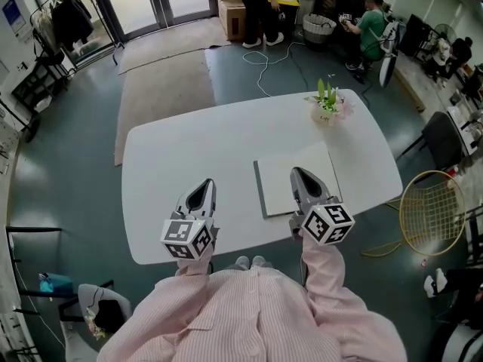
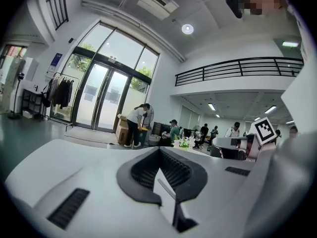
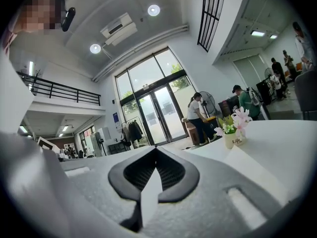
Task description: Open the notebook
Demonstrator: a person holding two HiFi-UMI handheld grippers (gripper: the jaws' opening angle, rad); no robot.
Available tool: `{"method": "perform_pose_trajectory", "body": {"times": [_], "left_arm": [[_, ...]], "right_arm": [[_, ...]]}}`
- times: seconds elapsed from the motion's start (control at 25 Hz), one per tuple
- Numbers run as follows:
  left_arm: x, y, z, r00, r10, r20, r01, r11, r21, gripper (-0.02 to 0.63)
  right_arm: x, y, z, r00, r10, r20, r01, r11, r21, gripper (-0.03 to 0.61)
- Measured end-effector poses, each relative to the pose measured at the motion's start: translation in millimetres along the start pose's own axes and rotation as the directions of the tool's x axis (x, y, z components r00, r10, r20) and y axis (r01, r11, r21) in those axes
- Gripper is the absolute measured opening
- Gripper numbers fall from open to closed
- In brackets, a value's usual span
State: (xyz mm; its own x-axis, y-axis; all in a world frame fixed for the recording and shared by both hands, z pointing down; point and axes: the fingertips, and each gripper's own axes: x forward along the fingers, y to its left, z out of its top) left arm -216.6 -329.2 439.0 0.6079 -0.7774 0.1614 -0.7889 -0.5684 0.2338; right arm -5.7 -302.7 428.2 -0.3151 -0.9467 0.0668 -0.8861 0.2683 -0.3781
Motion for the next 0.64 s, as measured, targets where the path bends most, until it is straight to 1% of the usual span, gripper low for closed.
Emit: {"method": "perform_pose_trajectory", "body": {"times": [0.32, 0.64], "left_arm": [[3.4, -1.0, 0.2, 1.0, 0.012, -0.003, -0.012, 1.0, 0.001, -0.002], [3.9, 5.8, -6.4, 0.999, 0.046, -0.018, -0.046, 0.999, -0.001, -0.002]], "right_arm": [[-2.5, -12.5, 2.4, 0.999, -0.043, 0.01, 0.043, 0.999, -0.031, 0.005], [-2.8, -18.9, 0.3, 0.999, -0.053, 0.007, 0.053, 0.998, -0.036, 0.005]]}}
